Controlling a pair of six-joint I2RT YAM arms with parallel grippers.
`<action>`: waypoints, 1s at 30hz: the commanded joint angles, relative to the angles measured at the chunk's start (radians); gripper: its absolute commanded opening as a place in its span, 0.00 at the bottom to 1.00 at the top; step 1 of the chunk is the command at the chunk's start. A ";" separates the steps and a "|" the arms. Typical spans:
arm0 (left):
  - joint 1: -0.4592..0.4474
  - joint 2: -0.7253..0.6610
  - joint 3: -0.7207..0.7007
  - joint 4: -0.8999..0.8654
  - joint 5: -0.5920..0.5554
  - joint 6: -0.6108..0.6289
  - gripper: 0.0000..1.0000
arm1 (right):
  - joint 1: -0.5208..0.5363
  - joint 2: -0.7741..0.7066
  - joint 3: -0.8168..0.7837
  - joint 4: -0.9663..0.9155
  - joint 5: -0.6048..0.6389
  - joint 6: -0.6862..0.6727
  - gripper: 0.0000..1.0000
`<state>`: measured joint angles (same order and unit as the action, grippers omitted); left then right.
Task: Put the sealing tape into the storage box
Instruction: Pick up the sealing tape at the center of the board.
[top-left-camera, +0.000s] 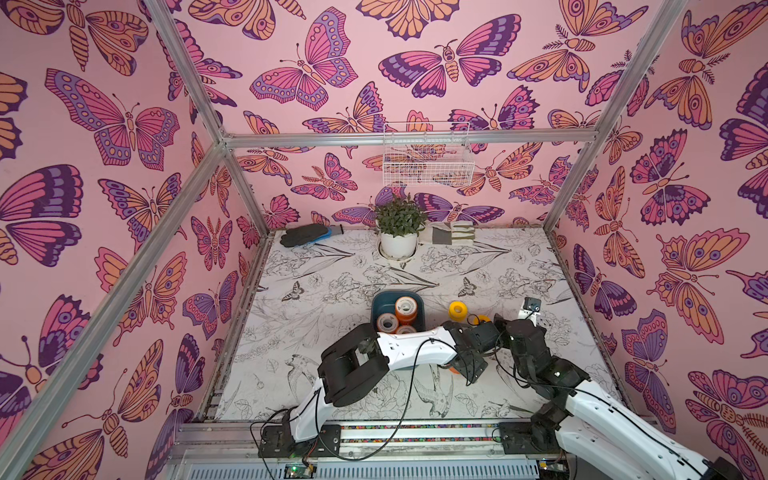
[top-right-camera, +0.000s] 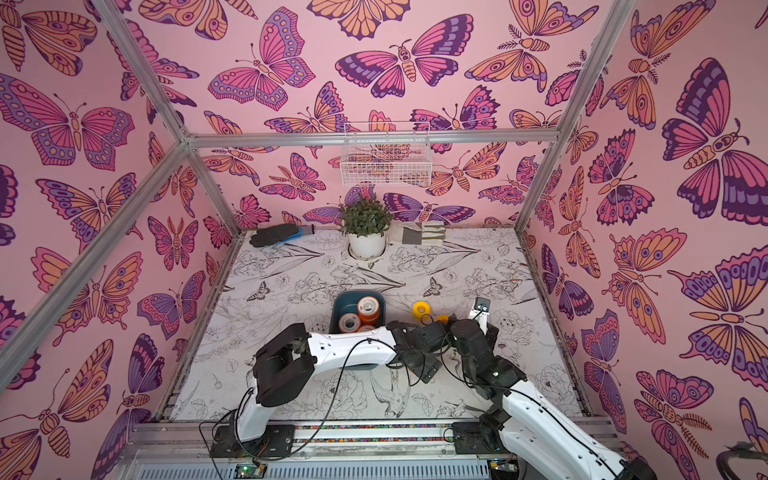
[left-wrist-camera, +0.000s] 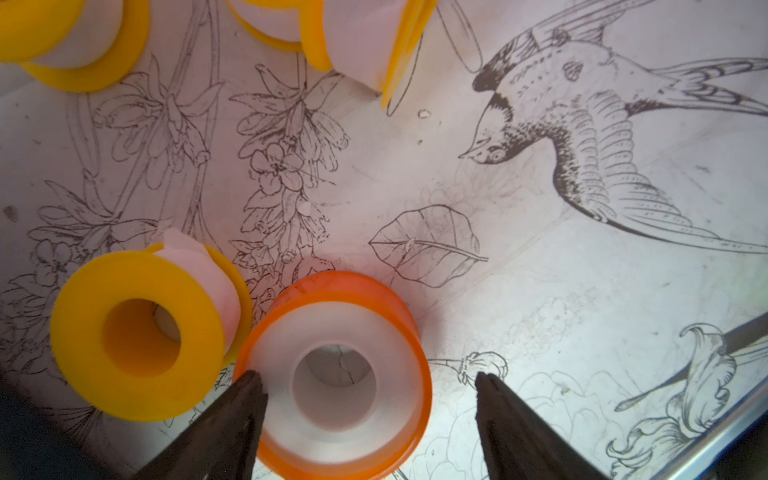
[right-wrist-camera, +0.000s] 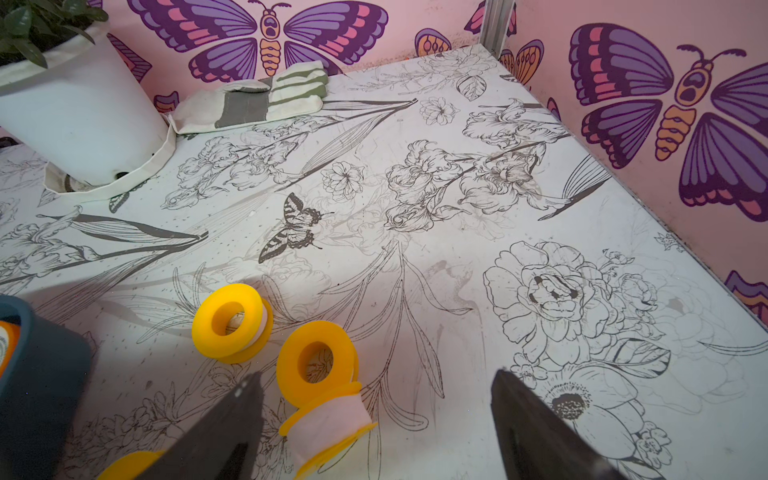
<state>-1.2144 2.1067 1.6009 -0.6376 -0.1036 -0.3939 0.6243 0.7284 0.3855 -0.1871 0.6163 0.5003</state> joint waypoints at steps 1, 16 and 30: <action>-0.014 -0.065 -0.027 -0.041 -0.030 0.003 0.83 | 0.003 0.005 0.016 0.002 -0.006 0.002 0.89; -0.014 -0.035 -0.017 -0.051 -0.114 -0.036 0.94 | 0.002 0.015 0.019 0.005 -0.007 0.002 0.89; -0.008 0.055 0.026 -0.068 -0.136 -0.045 0.85 | 0.003 0.016 0.019 0.003 -0.009 0.000 0.89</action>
<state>-1.2247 2.1300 1.6077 -0.6800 -0.2184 -0.4290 0.6243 0.7441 0.3855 -0.1833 0.6083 0.5003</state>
